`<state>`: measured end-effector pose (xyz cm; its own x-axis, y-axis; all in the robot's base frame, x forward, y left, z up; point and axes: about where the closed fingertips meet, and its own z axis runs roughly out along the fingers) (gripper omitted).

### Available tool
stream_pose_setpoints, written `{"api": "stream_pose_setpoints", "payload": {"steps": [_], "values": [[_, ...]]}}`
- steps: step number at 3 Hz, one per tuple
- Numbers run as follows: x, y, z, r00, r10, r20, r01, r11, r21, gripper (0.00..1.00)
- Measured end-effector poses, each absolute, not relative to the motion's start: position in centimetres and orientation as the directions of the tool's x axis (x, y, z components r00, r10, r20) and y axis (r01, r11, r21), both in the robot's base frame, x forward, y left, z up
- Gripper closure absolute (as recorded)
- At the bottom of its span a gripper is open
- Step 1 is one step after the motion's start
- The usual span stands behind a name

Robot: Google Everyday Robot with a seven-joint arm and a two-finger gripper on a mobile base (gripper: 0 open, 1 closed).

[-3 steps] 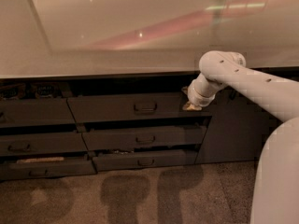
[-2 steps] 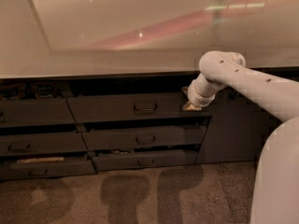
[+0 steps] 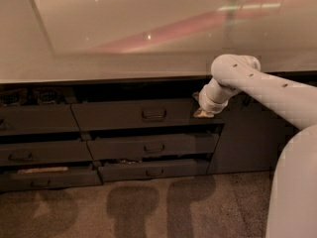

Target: Open top drawer

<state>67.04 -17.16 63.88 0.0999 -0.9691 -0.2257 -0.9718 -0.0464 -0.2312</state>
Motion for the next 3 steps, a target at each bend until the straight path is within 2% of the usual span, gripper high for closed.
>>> {"api": "stream_pose_setpoints", "payload": {"steps": [3], "values": [[66.82,-17.21,65.04,0.103,-0.969,-0.224,-0.971,-0.049,-0.233,1.00]]}}
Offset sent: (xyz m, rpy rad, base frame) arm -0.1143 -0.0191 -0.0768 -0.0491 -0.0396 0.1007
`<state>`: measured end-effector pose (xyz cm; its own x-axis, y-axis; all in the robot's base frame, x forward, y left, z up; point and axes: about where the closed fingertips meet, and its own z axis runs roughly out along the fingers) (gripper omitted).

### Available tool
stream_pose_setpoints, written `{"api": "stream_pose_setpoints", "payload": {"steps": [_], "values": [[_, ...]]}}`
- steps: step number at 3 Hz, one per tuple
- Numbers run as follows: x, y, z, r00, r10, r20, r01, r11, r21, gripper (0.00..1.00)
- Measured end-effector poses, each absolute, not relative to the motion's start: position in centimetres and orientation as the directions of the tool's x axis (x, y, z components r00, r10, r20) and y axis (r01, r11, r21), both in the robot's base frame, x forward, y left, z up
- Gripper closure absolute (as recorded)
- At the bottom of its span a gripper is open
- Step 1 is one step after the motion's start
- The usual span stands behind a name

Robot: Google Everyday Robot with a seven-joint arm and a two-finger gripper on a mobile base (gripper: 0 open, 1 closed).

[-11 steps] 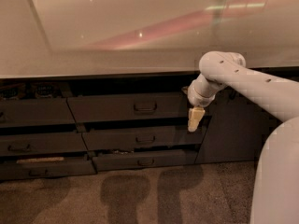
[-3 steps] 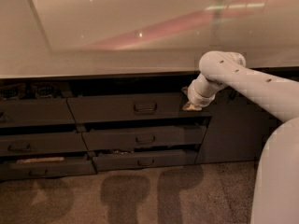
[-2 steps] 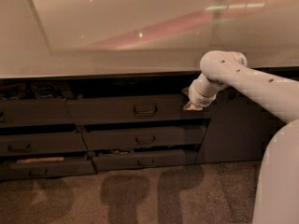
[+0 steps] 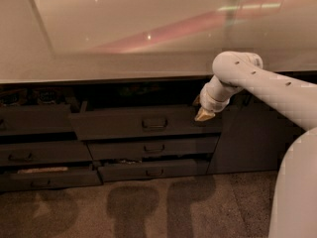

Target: Open top drawer

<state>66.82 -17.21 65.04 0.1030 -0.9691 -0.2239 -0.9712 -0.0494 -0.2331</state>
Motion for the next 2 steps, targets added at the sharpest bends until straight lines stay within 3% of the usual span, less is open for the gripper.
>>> {"api": "stream_pose_setpoints", "payload": {"steps": [2], "values": [[66.17,-17.90,66.14,0.129,-0.971,-0.203,-0.959,-0.069,-0.276,1.00]]}}
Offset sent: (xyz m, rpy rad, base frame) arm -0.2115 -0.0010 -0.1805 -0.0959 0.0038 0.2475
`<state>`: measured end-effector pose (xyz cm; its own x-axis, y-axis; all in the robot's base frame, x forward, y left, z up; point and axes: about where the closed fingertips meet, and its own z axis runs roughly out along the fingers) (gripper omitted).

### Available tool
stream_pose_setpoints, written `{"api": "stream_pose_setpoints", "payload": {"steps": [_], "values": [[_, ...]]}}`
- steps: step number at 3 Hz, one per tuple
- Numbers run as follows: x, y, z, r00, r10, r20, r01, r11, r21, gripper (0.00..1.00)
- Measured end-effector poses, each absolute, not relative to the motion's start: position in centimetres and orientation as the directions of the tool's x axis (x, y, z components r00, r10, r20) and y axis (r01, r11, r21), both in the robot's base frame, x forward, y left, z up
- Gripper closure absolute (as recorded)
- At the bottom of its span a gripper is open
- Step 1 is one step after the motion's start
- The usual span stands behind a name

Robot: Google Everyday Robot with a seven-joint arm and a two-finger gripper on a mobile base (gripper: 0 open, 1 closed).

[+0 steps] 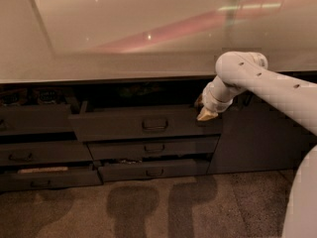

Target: Open top drawer

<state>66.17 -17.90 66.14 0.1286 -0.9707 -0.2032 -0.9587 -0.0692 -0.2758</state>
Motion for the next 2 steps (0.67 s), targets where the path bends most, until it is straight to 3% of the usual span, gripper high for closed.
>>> {"api": "stream_pose_setpoints", "payload": {"steps": [2], "values": [[63.5,-17.7,64.8,0.185,-0.957,-0.224,-0.949,-0.115,-0.294,1.00]]}}
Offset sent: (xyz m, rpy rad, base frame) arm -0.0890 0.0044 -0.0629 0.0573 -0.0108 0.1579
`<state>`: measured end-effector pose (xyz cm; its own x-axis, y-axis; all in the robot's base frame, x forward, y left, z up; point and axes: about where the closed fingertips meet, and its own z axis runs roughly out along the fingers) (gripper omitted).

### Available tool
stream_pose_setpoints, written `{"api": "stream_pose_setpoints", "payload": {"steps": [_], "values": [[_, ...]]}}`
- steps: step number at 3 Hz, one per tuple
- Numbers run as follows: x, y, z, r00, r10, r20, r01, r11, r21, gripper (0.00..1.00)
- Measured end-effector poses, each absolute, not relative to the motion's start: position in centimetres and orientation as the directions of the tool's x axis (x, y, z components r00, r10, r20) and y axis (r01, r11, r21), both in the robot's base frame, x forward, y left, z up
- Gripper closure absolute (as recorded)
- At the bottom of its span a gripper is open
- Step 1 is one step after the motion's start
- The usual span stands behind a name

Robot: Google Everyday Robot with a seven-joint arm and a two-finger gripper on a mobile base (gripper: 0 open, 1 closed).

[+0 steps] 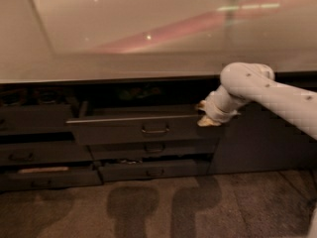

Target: Open top drawer

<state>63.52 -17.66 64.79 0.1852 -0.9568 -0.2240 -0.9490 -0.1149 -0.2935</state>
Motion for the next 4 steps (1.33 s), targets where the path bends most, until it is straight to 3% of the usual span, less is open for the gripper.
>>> {"api": "stream_pose_setpoints", "payload": {"steps": [4], "values": [[60.8,-17.7,63.8,0.218,-0.950,-0.225,-0.944,-0.146,-0.297,1.00]]}}
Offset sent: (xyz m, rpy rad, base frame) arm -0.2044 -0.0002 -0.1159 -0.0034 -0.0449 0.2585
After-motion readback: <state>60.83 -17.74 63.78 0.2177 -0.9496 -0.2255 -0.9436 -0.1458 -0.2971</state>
